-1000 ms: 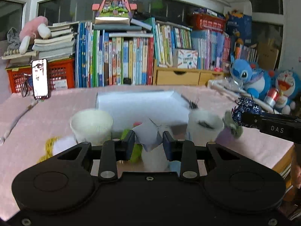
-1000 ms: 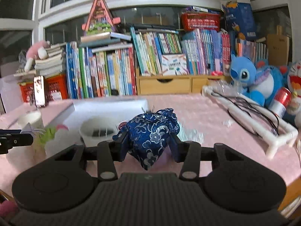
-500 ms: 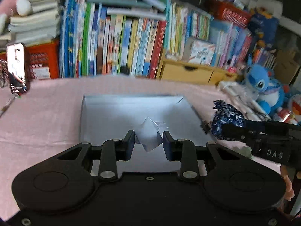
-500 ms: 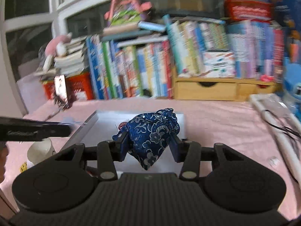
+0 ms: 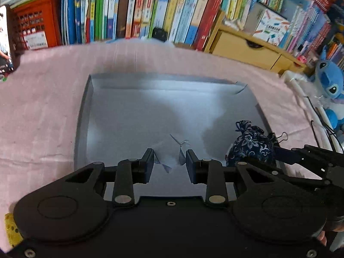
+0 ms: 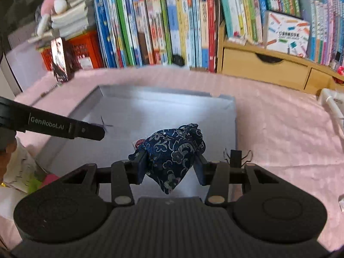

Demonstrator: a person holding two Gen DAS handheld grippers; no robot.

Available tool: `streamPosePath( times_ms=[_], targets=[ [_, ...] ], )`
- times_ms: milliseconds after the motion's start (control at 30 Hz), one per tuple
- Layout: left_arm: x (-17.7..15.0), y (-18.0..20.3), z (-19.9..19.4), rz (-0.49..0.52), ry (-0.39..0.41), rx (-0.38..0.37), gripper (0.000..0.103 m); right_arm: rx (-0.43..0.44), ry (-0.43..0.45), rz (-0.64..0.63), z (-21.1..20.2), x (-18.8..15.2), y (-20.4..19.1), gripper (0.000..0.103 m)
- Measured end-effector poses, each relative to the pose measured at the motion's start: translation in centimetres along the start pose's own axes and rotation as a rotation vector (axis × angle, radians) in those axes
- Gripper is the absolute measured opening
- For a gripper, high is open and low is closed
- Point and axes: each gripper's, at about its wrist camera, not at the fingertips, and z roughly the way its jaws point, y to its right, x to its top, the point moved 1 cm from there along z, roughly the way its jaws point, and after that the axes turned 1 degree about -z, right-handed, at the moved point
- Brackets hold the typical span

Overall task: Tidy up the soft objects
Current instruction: 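Carry the pouch with the right tool while the left tool carries the tissue over the grey tray, then open the right tool to drop the pouch while the left tool releases the tissue into the tray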

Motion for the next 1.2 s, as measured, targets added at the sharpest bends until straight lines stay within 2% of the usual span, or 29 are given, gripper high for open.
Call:
streamPosePath(
  times_ms=[133,367,467,533,567,667,833,1033,1200],
  targets=[
    [-0.4,-0.2,1.4,-0.012,-0.047,-0.001,0.03,0.002,-0.061,0.006,1.5,0.3,0.2,0.05],
    [-0.1,0.2,1.9,-0.001,-0.068,0.006,0.031,-0.009,-0.15,-0.007,2.6,0.3,0.4,0.051],
    [-0.1,0.3,1.6,-0.005,-0.061,-0.001,0.034,-0.013,-0.142,0.0,2.6,0.3,0.4,0.063],
    [-0.1,0.3,1.0,-0.005,-0.047,-0.004,0.044,-0.02,-0.133,0.003,2.3,0.4,0.4,0.069],
    [-0.1,0.4,0.7,-0.002,-0.039,0.001,0.045,-0.018,-0.128,0.004,2.1,0.4,0.5,0.069],
    [-0.2,0.7,-0.6,0.022,-0.011,0.001,0.052,-0.015,-0.102,0.005,1.1,0.7,0.4,0.073],
    [-1.1,1.6,-3.9,0.092,0.069,0.01,0.071,-0.03,-0.041,0.003,-1.5,1.2,0.0,0.08],
    [-3.0,2.0,-8.4,0.137,0.174,-0.001,0.08,-0.047,0.077,-0.024,-5.8,0.9,-1.4,0.086],
    [-6.1,1.8,-12.3,0.176,0.278,-0.003,0.086,-0.078,0.209,-0.061,-9.9,-0.6,-3.3,0.089]
  ],
)
